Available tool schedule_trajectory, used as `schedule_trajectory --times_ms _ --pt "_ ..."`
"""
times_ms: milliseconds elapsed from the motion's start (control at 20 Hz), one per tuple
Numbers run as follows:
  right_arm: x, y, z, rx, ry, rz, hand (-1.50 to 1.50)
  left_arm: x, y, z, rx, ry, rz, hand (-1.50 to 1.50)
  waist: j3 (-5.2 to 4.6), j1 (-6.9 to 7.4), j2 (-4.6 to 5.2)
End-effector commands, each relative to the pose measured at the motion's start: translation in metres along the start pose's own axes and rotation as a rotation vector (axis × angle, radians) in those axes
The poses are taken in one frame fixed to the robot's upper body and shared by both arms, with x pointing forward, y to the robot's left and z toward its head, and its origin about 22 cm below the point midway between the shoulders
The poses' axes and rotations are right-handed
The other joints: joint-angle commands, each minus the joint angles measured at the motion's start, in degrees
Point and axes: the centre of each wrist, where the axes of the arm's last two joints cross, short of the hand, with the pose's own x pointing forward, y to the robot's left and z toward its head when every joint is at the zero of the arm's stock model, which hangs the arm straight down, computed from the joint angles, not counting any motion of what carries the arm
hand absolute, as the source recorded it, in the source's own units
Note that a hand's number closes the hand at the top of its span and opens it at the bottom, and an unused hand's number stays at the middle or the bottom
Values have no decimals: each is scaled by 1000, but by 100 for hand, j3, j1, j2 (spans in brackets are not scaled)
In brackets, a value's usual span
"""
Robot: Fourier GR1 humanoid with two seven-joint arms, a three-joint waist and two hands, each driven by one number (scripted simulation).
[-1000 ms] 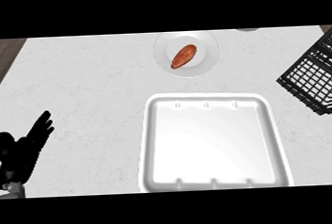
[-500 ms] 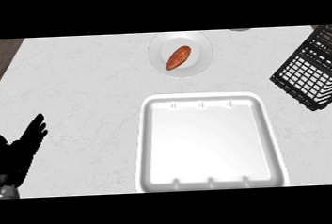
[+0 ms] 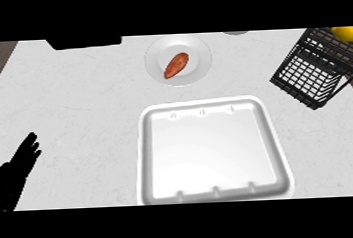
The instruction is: Pick the lemon from the tray and place it in the tiered basket
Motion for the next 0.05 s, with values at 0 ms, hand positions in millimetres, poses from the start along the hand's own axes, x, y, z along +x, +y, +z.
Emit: schedule_trajectory --times_ms 0 --pt "-16 -2 5 57 -33 -101 -150 -8 1 10 22 19 23 0 3 -123 -72"
